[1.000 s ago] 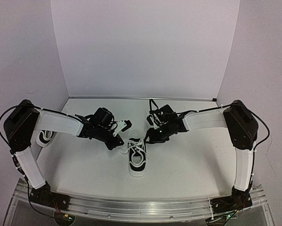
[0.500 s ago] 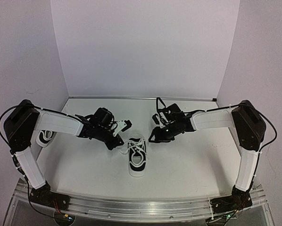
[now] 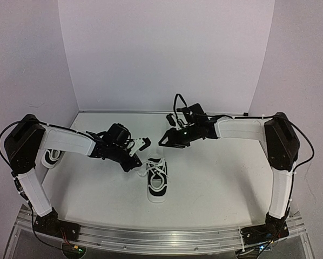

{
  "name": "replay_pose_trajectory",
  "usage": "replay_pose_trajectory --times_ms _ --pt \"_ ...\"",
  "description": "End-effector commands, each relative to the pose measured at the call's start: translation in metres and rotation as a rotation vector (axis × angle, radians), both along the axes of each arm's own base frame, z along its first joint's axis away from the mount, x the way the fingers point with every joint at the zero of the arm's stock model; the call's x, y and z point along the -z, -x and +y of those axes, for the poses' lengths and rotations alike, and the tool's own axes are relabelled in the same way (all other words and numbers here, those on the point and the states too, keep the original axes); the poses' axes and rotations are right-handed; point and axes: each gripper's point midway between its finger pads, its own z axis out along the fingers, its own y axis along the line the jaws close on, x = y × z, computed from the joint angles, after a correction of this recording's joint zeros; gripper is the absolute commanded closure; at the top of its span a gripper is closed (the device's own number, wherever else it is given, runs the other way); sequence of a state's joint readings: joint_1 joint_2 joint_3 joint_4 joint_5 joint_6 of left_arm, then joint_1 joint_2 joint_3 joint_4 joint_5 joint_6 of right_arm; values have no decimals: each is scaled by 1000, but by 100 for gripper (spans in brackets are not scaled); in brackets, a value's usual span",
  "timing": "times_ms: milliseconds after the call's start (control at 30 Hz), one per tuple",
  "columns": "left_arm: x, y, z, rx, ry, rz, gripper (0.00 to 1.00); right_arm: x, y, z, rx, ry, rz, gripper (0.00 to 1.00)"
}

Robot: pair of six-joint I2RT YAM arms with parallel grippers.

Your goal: Tie the shoes

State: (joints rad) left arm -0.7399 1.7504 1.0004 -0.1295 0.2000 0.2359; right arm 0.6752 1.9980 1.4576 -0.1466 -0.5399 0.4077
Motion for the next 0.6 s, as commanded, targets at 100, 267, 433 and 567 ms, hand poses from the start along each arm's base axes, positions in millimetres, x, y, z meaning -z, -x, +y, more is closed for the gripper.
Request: replay_pose_trajectory --times_ms 100,267,433,567 --pt "-13 -8 -11 12 36 -35 89 37 13 7 -54 246 -38 57" --pt "-12 -8 -11 14 38 -35 89 54 24 -1 -87 367 -55 55" --pt "-13 -9 -12 13 39 -37 89 61 34 -11 -110 438 -53 57" --pt "-12 -9 -12 12 36 -36 89 52 34 -29 -68 492 -80 60"
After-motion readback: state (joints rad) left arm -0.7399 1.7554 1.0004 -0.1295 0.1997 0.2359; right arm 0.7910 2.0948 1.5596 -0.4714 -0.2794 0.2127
